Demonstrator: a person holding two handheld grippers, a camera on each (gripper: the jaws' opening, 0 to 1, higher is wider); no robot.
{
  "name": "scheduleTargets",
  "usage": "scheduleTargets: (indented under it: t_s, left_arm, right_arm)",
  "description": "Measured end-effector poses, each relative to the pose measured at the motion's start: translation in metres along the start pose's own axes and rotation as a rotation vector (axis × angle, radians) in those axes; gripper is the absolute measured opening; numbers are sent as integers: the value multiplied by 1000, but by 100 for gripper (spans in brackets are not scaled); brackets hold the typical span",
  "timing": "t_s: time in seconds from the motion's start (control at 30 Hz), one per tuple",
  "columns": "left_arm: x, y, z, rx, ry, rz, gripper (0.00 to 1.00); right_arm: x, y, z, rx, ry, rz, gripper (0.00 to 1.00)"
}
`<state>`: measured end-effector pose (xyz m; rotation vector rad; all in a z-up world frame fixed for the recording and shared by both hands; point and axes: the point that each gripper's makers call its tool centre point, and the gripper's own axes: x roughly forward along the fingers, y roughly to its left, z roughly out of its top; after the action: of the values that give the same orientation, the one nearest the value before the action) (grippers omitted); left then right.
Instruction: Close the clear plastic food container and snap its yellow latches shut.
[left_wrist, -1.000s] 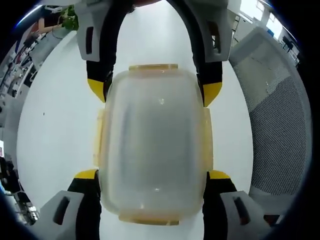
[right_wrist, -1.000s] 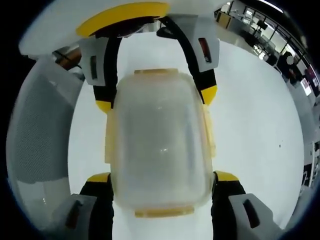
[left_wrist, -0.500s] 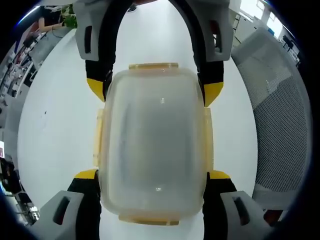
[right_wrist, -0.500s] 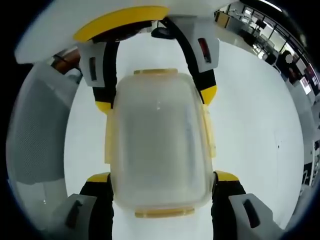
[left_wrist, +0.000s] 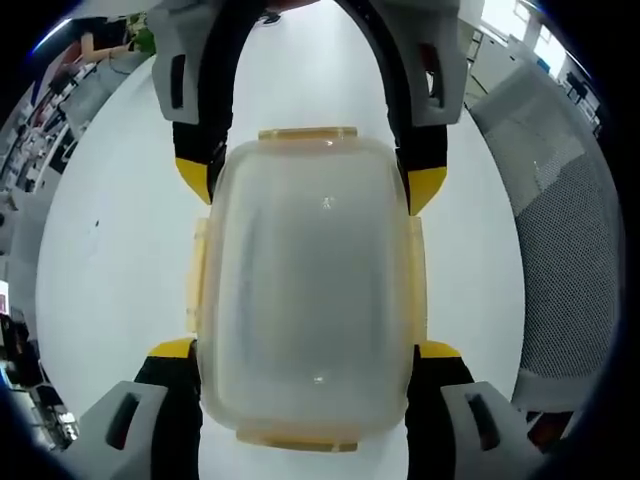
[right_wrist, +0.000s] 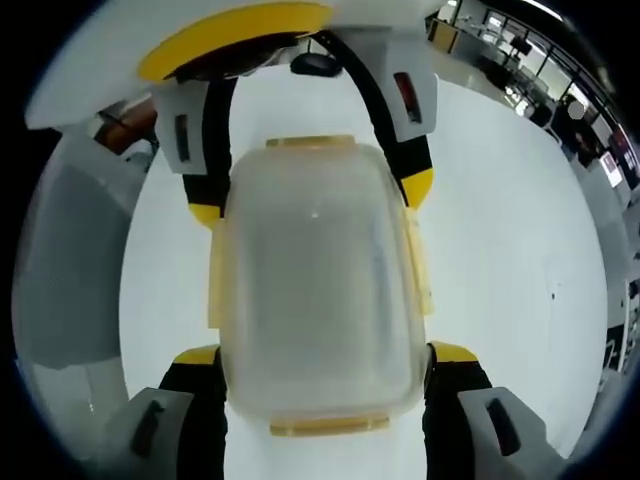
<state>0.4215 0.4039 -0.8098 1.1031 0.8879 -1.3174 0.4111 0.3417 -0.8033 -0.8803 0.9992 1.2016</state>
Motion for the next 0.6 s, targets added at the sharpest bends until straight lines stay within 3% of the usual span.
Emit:
scheduleTargets:
  t_s: [0.6]
  left_arm:
    - [3, 26, 0, 12, 16, 1, 85]
  right_arm:
    - [1, -26, 2, 16, -20, -5, 81]
